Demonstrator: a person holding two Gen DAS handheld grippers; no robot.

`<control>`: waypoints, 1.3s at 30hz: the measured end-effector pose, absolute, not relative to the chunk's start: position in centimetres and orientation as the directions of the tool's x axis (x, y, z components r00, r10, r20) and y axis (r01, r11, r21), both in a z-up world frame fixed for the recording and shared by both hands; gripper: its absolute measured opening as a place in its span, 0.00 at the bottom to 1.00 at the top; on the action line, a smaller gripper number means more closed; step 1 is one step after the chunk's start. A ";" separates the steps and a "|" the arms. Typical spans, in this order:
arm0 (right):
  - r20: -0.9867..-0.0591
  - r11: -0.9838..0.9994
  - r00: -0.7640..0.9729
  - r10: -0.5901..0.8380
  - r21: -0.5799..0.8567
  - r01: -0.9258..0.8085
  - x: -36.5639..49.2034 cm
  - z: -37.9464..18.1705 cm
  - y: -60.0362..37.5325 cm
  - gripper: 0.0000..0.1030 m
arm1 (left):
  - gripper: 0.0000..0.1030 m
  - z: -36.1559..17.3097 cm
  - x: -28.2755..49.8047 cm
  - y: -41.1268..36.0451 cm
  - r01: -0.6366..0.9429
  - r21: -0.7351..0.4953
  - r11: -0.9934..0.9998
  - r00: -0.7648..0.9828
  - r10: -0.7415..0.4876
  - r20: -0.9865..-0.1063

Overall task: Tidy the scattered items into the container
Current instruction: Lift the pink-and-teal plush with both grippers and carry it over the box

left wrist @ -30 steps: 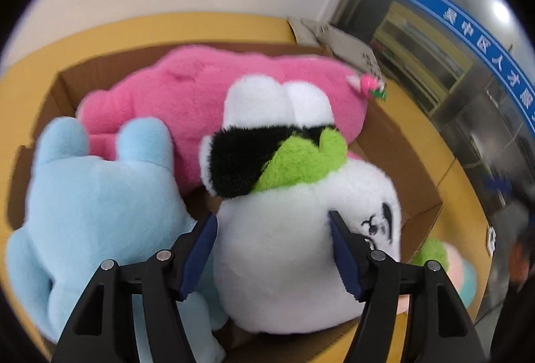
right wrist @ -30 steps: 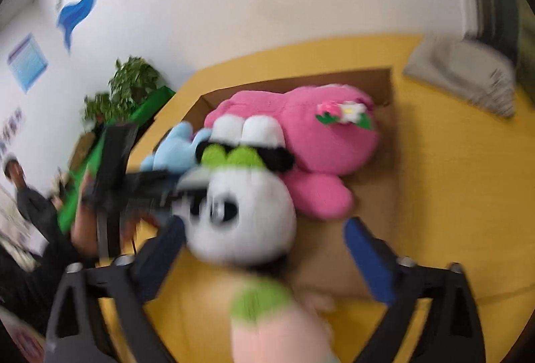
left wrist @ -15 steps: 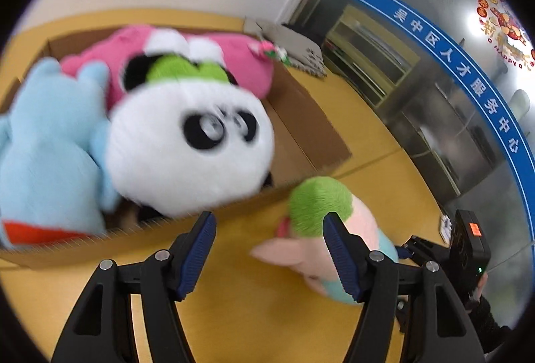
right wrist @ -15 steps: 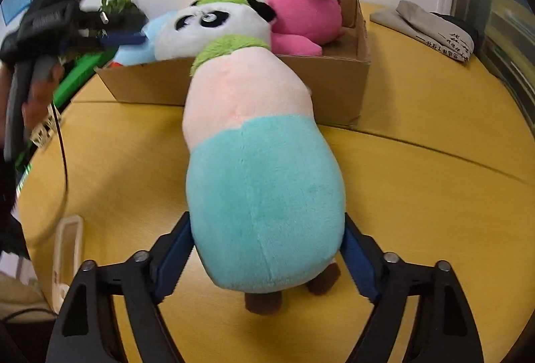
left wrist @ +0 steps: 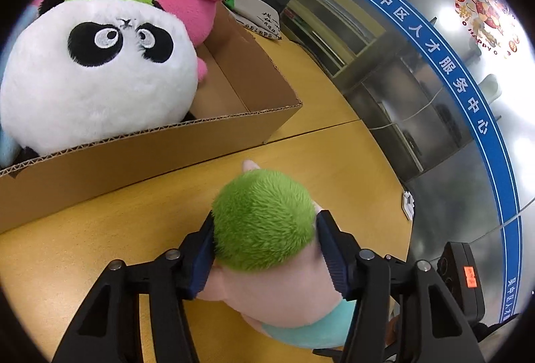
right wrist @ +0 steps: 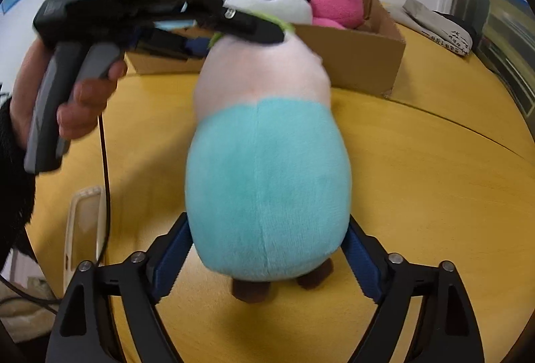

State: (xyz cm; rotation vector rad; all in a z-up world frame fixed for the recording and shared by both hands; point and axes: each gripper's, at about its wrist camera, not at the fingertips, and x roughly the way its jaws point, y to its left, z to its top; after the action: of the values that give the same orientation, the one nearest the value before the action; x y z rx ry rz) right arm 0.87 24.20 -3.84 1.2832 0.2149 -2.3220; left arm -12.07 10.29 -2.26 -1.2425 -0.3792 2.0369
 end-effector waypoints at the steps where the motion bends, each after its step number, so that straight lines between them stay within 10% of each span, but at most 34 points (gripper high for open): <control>1: -0.825 -0.876 -0.450 -0.341 0.105 0.471 0.9 -3.9 24.5 0.89 | 0.53 -2.3 -12.0 10.3 -0.418 -0.570 -0.707 -0.285 0.698 -0.657; 29: -0.822 -0.925 -0.499 -0.274 0.084 0.371 -0.4 -3.1 23.0 0.86 | 0.52 -3.4 -12.2 10.4 -0.426 -0.581 -0.694 -0.279 0.711 -0.645; 39: -0.715 -0.916 -0.603 -0.354 0.134 0.378 0.0 1.1 24.4 0.77 | 0.52 7.0 -10.9 12.3 -0.587 -0.417 -0.694 -0.393 0.695 -0.603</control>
State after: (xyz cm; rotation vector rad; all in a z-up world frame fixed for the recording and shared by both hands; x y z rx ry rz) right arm -0.01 24.38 1.13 1.1034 0.0429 -2.4963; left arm -10.91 12.31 7.00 -1.0032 -0.1739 2.1188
